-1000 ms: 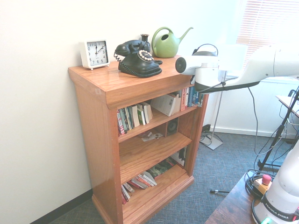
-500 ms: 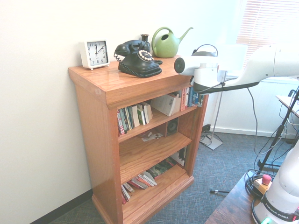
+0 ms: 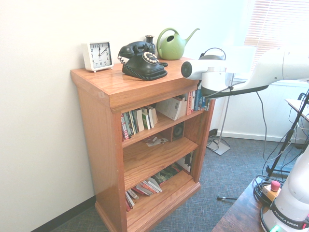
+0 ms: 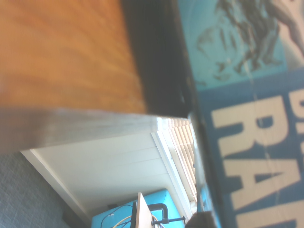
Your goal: Shelf the books
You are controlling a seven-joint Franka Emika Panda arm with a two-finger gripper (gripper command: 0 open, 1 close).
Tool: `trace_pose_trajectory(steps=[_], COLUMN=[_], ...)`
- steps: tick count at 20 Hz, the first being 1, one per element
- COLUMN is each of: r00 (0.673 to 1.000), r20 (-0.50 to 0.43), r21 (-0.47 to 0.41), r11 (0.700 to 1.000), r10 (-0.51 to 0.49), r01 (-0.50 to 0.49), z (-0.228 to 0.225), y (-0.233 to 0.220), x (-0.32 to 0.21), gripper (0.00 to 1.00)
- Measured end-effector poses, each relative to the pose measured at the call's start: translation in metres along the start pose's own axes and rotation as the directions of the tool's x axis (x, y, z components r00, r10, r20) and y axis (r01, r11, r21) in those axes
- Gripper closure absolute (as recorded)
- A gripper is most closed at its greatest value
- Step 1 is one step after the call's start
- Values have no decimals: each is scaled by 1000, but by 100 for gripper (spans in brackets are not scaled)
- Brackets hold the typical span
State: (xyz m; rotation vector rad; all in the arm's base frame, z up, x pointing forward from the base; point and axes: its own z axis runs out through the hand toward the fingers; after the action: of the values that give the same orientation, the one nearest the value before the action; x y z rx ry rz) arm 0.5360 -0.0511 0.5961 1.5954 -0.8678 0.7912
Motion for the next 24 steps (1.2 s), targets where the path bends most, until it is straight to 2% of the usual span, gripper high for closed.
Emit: trace_pose_trajectory(steps=[5, 11, 16, 20, 24], r00=[999, 988, 962, 933, 907], r20=[-4, 76, 202, 316, 394], r21=[65, 194, 266, 352, 403], r11=[996, 970, 935, 892, 860], r10=[54, 138, 183, 170, 145], r01=[-54, -150, -234, -282, -312], z=[0, -12, -15, -36, -54], y=[7, 74, 133, 167, 184], x=[1, -9, -36, -67, -104], gripper=[100, 100, 100, 100, 100])
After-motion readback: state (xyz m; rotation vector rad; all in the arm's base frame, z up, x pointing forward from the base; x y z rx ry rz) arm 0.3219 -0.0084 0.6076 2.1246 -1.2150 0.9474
